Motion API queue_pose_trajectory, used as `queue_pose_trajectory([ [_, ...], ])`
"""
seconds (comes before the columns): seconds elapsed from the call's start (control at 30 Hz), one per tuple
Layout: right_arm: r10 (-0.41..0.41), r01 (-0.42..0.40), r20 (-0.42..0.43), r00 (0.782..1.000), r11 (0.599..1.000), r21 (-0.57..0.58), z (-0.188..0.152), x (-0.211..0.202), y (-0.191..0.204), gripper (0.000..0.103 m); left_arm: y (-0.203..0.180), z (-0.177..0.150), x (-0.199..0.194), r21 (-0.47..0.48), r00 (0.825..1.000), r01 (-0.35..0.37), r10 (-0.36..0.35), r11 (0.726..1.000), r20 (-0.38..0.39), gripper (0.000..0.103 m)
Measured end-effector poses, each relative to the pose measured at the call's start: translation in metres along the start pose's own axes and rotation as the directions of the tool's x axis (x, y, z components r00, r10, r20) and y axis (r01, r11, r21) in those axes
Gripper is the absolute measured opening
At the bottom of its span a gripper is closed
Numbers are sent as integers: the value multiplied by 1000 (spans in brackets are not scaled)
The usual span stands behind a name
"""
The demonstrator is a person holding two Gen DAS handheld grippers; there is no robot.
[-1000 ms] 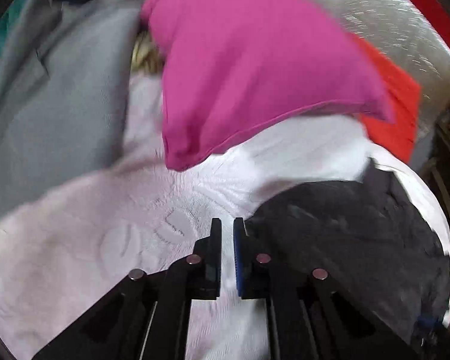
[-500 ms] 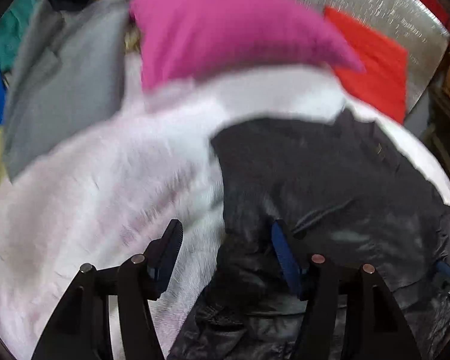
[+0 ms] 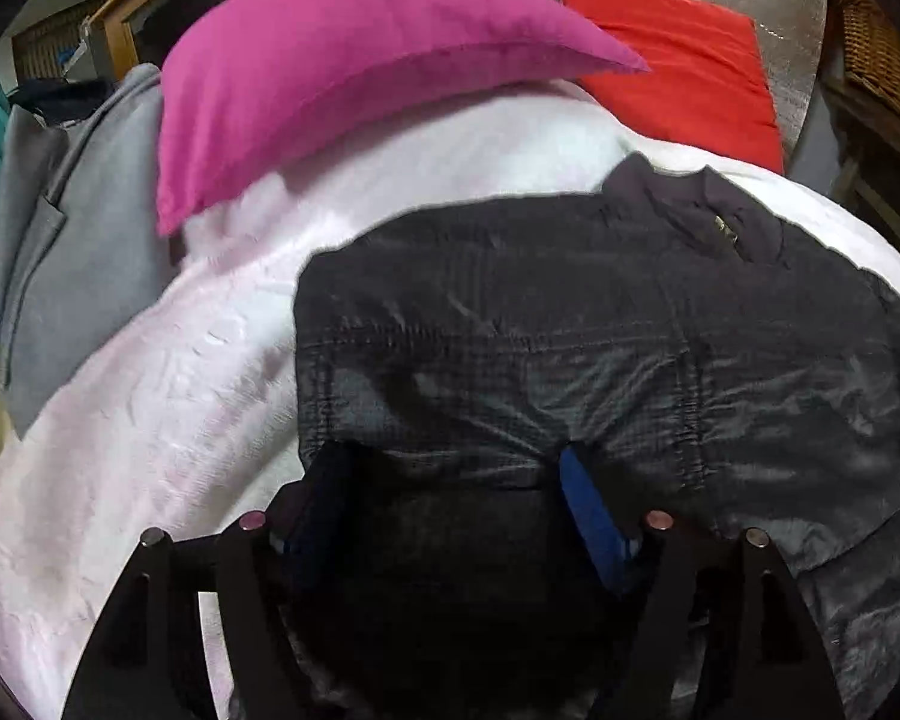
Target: Fold large clothes
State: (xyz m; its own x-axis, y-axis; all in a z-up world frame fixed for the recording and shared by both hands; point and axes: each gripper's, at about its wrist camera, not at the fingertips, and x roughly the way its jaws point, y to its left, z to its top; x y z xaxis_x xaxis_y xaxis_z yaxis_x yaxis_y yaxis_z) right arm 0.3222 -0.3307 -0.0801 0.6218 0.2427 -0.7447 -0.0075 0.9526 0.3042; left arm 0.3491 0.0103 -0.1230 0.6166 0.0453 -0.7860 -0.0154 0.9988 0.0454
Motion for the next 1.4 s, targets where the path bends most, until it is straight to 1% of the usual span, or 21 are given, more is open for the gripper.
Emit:
queue_pose_trajectory([
  [0.07, 9, -9, 56, 998, 1000, 5, 10, -13, -1, 80, -1, 9, -14, -8, 999, 13, -12, 1000, 45, 73],
  [0.13, -15, 13, 88, 996, 1000, 20, 23, -14, -7, 82, -3, 16, -27, -15, 995, 44, -43, 999, 85, 74],
  [0.2, -73, 71, 46, 996, 996, 51, 31, 4, -19, 86, -18, 19, -27, 25, 994, 47, -49, 999, 97, 75],
  [0.23, -80, 82, -27, 996, 994, 77, 32, 26, -32, 86, -25, 18, -20, 45, 996, 38, -41, 998, 83, 76],
  [0.27, -74, 79, -56, 996, 994, 81, 32, 36, -38, 86, -34, 16, -6, 73, 999, 19, -21, 997, 34, 78],
  [0.3, -75, 77, -29, 997, 995, 67, 32, 35, -39, 86, -40, 12, 13, 95, 999, 10, -7, 995, -33, 79],
  [0.33, -72, 74, -25, 997, 995, 66, 33, 31, -36, 86, -40, 11, 15, 95, 1000, -1, 1, 996, 0, 82],
  [0.37, -60, 62, -26, 998, 995, 76, 35, 24, -35, 86, -39, 13, 12, 95, 1000, -12, 11, 995, 14, 83],
  [0.43, -26, 25, 12, 1000, 995, 94, 34, 5, -37, 86, -30, 17, 0, 58, 1000, 21, -21, 998, 9, 83],
  [0.5, -9, 2, 71, 997, 996, 92, 25, -29, -37, 86, -12, 16, -23, 21, 998, 42, -43, 999, 50, 83],
  [0.57, -1, -7, 97, 995, 997, 83, 11, -55, -41, 86, 6, 8, -50, 27, 993, 53, -55, 998, 107, 83],
  [0.63, 12, -20, 107, 994, 997, 68, -14, -87, -46, 86, 23, -3, -69, 28, 989, 55, -59, 998, 139, 83],
  [0.73, 1, -10, 118, 993, 997, 80, -59, -135, -59, 86, 60, -39, -113, -5, 982, 79, -77, 997, 172, 83],
  [0.83, -14, -2, 118, 993, 991, 132, -104, -175, -79, 86, 92, -86, -150, -62, 980, 99, -86, 993, 181, 83],
  [0.9, -33, 11, 113, 993, 982, 190, -145, -203, -94, 86, 110, -115, -165, -101, 982, 105, -87, 989, 166, 84],
  [0.93, -32, 9, 108, 994, 978, 208, -159, -211, -98, 86, 117, -128, -170, -122, 984, 110, -90, 986, 155, 84],
  [0.97, -36, 12, 98, 995, 973, 232, -182, -221, -102, 86, 127, -147, -177, -155, 987, 110, -89, 982, 134, 84],
  [1.1, -24, -1, 70, 997, 945, 328, -243, -242, -117, 86, 145, -196, -190, -241, 991, 130, -115, 962, 73, 84],
  [1.2, -5, -15, 55, 998, 933, 360, -265, -246, -120, 86, 148, -222, -201, -264, 990, 143, -137, 954, 39, 84],
  [1.27, 20, -42, 64, 998, 930, 365, -270, -250, -119, 86, 146, -231, -205, -260, 990, 143, -141, 955, 25, 84],
  [1.4, 53, -72, 62, 997, 935, 348, -274, -249, -116, 86, 139, -240, -211, -258, 984, 175, -180, 950, 3, 84],
])
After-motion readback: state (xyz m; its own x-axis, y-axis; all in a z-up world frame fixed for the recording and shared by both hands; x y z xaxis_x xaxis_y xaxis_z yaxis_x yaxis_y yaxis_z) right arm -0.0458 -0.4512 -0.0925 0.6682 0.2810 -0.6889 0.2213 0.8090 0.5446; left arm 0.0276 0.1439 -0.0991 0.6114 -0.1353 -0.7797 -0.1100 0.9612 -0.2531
